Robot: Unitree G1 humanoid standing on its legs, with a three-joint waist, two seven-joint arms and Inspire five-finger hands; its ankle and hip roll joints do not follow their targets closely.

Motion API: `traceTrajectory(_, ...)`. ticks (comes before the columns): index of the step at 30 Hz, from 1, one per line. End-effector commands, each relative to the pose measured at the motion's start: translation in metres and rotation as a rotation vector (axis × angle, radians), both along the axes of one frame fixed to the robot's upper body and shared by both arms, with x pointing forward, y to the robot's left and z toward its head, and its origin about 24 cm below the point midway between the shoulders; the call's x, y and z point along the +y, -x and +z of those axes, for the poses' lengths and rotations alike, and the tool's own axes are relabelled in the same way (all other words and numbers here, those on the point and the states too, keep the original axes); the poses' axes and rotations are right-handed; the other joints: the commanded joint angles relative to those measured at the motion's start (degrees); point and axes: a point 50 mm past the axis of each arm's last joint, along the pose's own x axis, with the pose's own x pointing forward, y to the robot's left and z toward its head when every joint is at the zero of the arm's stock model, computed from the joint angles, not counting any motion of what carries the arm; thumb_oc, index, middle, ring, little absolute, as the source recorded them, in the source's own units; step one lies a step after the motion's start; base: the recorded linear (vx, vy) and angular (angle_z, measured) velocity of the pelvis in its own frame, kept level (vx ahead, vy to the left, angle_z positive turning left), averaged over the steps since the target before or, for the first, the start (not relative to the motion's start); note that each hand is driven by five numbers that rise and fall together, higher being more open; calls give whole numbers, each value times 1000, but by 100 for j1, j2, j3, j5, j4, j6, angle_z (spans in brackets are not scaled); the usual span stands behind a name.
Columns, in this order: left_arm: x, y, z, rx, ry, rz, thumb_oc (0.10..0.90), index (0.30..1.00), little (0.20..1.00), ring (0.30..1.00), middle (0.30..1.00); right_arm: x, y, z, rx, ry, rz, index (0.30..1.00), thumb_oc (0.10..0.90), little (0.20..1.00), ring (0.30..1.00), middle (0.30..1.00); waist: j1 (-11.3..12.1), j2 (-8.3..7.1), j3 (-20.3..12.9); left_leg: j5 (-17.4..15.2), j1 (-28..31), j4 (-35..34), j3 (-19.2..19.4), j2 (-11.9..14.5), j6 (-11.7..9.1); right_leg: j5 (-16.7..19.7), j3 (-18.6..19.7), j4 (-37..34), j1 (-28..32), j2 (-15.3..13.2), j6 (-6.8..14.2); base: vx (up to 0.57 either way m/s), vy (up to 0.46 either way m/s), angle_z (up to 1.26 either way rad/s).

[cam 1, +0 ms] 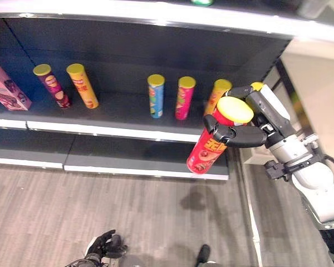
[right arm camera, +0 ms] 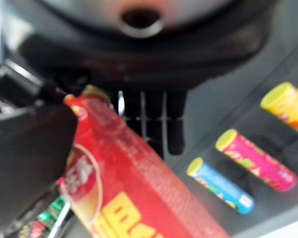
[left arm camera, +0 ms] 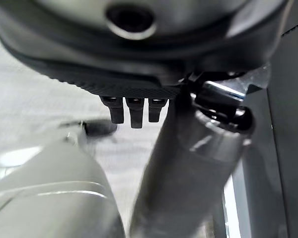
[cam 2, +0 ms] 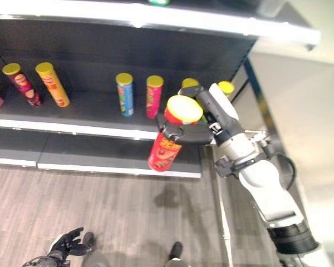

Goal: Put the goods on the table back onto the shelves and tidy them up.

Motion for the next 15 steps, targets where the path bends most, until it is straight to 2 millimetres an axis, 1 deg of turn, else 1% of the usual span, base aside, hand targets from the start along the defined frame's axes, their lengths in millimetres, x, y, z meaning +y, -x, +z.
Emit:
traceTrajectory(1,19,7,11,-24,-110,-66,800,900,900,900,900,12,12,57,-310,112,31,300,400,300,300,300,132,291,-643,-574,93,72,6,48,255,-523,230,386,-224,-96,516,61,408,74)
traceTrajectory(3,29,9,13,-15,-143,-60,800,900,900,900,900,16,10,55,-320,103,24,300,400,300,300,300,161,271,-598,-712,245,39,129,-200,429,-425,278,666,-334,-347,474,46,350,28)
traceTrajectory(4,34,11,14,-10,-157,-44,800,900,900,900,900,20,9,55,-329,95,30,300,400,300,300,300,189,284,-567,-747,297,18,213,-252,495,-339,213,813,-419,-413,423,19,306,-5)
traceTrajectory(5,39,12,16,-9,-168,-30,800,900,900,900,900,22,7,54,-333,92,34,300,400,300,300,300,218,292,-540,-763,337,-1,288,-296,542,-322,158,957,-499,-442,400,19,269,-22)
traceTrajectory(6,43,14,17,-5,-180,-17,800,900,900,900,900,24,6,52,-325,88,36,300,400,300,300,300,205,306,-476,-780,414,-17,351,-308,575,-356,228,1213,-584,-371,335,10,167,-29)
traceTrajectory(7,43,14,17,-6,-180,-17,800,900,900,900,900,25,6,52,-326,88,36,300,400,300,300,300,205,295,-480,-759,399,-22,353,-322,582,-341,235,1210,-604,-383,331,24,195,-26)
traceTrajectory(8,48,15,19,-10,-187,12,800,900,900,900,900,26,4,50,-323,92,29,300,400,300,300,300,199,343,-387,-744,465,-68,379,-350,646,-517,496,1448,-794,-54,249,19,164,-6)
traceTrajectory(9,49,15,19,-11,-185,23,800,900,900,900,900,28,2,51,-333,93,29,300,400,300,300,300,205,362,-375,-726,435,-68,401,-375,662,-590,509,1422,-880,106,225,42,180,3)
traceTrajectory(11,45,12,19,-24,-176,29,800,900,900,900,900,31,0,53,-345,85,30,300,400,300,300,300,196,363,-315,-720,412,-68,356,-417,659,-706,584,1150,-940,409,204,32,27,-4)
traceTrajectory(12,45,11,18,-13,-188,7,800,900,900,900,900,29,-2,53,-357,95,5,300,400,300,300,300,186,337,-259,-738,401,-68,324,-461,671,-805,742,894,-901,574,162,61,-27,-10)
traceTrajectory(13,43,7,20,-35,-182,-2,800,900,900,900,900,31,-3,53,-359,84,10,300,400,300,300,300,213,308,-263,-721,355,-37,224,-504,672,-780,914,640,-778,628,245,79,-34,-5)
traceTrajectory(14,39,8,19,-36,-166,4,800,900,900,900,900,39,-5,53,-365,80,32,300,400,300,300,300,230,274,-261,-709,332,-7,164,-534,677,-719,1031,507,-716,694,228,101,-47,22)
traceTrajectory(15,35,11,15,-30,-153,18,800,900,900,900,900,43,-6,51,-359,77,31,300,400,300,300,300,260,253,-295,-703,326,-17,143,-533,675,-673,1067,395,-666,732,232,106,-72,27)
